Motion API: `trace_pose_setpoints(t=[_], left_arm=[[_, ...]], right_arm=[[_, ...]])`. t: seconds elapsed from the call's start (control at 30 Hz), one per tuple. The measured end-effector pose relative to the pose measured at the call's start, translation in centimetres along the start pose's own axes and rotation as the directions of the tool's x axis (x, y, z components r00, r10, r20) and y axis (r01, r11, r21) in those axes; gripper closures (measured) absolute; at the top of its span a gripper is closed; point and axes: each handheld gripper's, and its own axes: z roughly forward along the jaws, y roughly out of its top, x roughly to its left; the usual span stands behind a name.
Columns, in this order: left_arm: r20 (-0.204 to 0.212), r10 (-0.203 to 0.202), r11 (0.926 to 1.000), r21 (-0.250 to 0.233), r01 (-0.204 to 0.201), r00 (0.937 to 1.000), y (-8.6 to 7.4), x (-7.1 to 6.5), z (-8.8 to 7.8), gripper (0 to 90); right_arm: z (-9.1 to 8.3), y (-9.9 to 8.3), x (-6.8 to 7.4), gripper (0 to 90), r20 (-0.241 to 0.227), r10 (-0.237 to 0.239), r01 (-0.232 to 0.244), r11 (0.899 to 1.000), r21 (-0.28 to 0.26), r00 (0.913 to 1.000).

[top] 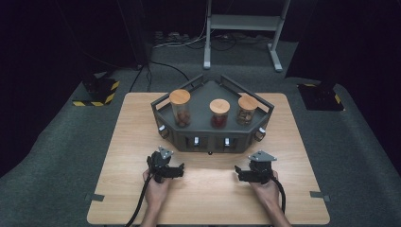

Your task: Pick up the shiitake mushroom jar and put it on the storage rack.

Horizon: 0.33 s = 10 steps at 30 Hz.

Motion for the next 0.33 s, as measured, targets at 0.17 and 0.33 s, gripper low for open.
trace_pose_setpoints(t=[0.17,0.33], left_arm=[[-0.001,0.001,1.0000,0.001,-0.001,1.0000,0.00,0.00,-0.01,3.2],[0.000,0.000,1.0000,0.000,0.000,1.0000,0.01,0.01,0.00,3.2]], right_arm=[[0.60,-0.36,0.52,9.9,0.012,-0.010,0.009,0.999,0.030,0.9999],[0.82,-0.32,0.17,10.9,-0.053,0.013,-0.010,0.998,0.060,0.9985]])
